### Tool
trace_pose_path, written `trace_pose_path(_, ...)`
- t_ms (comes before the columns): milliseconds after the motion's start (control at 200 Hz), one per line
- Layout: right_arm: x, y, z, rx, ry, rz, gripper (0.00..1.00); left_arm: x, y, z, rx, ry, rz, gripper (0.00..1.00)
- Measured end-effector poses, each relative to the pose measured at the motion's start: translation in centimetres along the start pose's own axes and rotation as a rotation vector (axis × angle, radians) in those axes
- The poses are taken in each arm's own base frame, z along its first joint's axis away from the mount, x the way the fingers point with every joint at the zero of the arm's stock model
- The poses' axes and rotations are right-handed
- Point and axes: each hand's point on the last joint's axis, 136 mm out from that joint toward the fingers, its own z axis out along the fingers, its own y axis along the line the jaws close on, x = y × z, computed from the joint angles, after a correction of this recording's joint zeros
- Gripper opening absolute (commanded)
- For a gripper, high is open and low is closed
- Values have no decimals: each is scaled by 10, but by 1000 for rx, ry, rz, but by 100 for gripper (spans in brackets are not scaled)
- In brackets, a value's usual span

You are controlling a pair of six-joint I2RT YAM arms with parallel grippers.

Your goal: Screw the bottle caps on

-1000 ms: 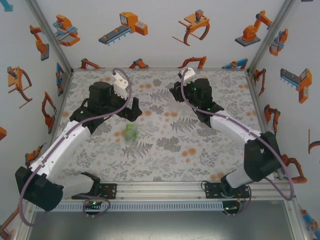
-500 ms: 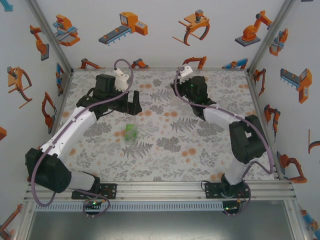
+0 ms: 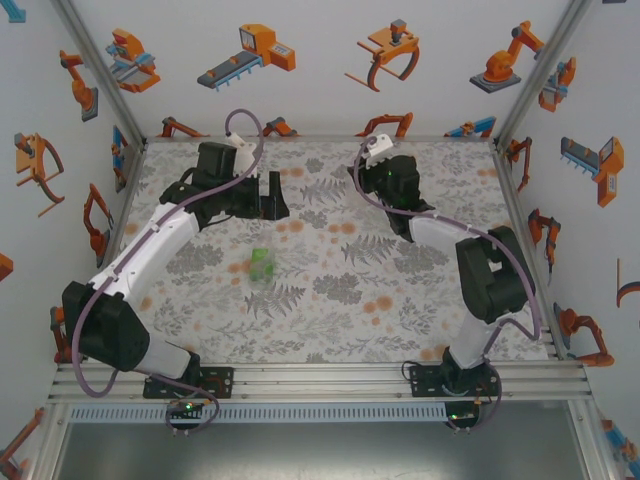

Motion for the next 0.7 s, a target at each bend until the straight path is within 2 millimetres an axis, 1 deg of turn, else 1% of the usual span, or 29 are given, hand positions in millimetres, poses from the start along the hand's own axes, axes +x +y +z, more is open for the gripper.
trace_pose_path(135, 16, -2, 0, 3, 28, 13, 15, 0, 0, 0, 0, 2, -7, 97)
trace_pose_path(285, 17, -2, -2, 5, 15, 25, 20, -1, -2, -3, 9, 7, -18, 97)
trace_pose_path(396, 17, -4, -3, 10, 9, 34, 26, -4, -8, -6, 39, 7, -25, 97)
trace_pose_path(451, 17, -5, -3, 12, 7, 39, 31, -6, -10, -8, 51, 3, -26, 97)
trace_pose_path(536, 17, -6, -3, 14, 6, 45, 37, -9, -12, -13, 67, -8, -35, 97)
trace_pose_path(701, 18, -7, -4, 17, 6, 58, 43, -18, -17, -25, 111, -49, -46, 97)
